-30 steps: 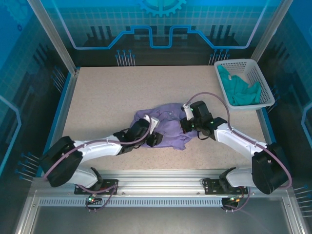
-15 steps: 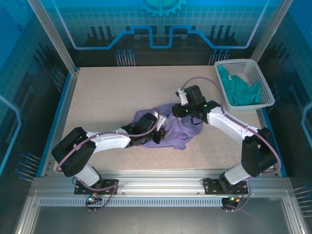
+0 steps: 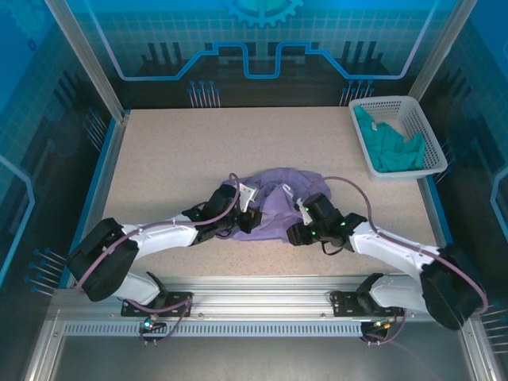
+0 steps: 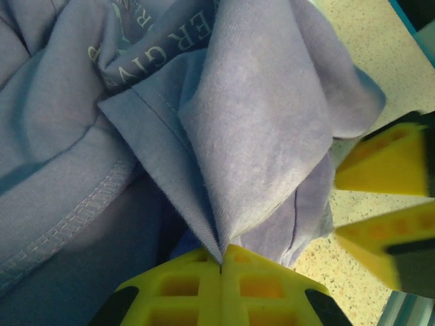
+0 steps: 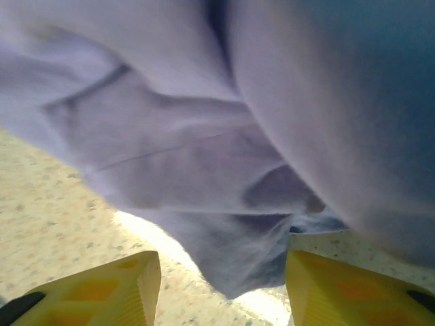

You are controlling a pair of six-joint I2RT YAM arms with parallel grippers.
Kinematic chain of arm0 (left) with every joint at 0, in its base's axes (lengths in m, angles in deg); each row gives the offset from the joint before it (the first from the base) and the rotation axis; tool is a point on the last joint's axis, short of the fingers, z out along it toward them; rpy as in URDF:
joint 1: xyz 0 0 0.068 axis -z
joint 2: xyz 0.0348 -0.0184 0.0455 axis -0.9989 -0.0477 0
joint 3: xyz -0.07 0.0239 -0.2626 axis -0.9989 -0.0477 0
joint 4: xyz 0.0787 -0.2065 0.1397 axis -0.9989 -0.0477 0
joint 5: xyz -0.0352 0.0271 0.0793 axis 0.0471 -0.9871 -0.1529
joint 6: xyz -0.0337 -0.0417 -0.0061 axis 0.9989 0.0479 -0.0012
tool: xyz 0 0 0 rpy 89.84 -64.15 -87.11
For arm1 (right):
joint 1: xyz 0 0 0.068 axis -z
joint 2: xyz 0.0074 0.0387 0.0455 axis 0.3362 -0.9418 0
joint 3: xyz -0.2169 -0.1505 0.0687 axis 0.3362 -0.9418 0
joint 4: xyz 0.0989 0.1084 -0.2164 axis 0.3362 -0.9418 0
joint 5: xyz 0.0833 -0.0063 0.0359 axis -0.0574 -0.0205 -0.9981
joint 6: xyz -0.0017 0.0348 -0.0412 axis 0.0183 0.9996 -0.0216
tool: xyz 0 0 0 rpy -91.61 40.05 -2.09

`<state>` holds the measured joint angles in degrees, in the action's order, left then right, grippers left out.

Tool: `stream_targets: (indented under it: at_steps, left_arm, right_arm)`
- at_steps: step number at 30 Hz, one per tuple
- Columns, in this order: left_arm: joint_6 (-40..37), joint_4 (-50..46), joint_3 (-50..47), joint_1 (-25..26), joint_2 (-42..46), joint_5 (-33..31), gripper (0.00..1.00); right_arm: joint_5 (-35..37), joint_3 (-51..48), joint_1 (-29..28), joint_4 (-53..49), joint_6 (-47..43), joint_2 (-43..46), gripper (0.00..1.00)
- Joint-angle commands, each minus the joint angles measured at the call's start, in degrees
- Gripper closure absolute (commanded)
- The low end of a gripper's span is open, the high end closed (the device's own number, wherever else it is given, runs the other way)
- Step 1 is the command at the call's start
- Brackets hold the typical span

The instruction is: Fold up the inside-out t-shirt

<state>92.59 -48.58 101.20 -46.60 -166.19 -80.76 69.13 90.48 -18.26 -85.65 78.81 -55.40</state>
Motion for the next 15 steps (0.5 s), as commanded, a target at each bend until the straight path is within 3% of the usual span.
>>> stream_targets:
  at_steps: [1, 5, 11, 15]
  left_arm:
    - [1.0, 1.3, -0.5, 0.0, 3.1, 1.8, 1.00]
    - [0.6, 0.2, -1.1, 0.0, 5.2, 1.2, 1.00]
    - [1.9, -0.4, -3.3, 0.0, 11.3, 2.6, 1.00]
    - [4.6, 1.7, -5.3, -0.4, 16.9, 6.0, 1.00]
  right_arm:
    - [0.4, 0.7, -0.2, 13.7, 4.5, -4.3, 0.51]
    - [-2.0, 2.1, 0.7, 24.7, 6.6, -9.8, 0.61]
    - [-4.4, -0.5, 1.0, 36.9, 5.6, -7.5, 0.95]
    - [-10.1, -2.8, 1.4, 50.3, 3.9, -5.9, 0.97]
